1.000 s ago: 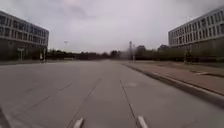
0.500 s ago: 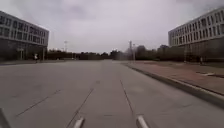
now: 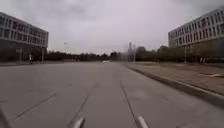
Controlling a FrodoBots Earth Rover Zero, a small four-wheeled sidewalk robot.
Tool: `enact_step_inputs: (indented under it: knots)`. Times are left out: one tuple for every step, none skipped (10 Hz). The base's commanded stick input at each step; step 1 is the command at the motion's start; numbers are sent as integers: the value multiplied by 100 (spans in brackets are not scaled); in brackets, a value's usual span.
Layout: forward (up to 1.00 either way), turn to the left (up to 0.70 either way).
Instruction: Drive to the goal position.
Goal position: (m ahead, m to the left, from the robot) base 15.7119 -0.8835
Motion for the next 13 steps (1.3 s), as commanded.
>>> enact_step_inputs:
  knots:
    - [70, 0]
    - [70, 0]
    - [70, 0]
    - [70, 0]
    - [70, 0]
    - [70, 0]
    - [70, 0]
    - [70, 0]
    - [70, 0]
    - [70, 0]
    - [70, 0]
    - [70, 0]
    - [70, 0]
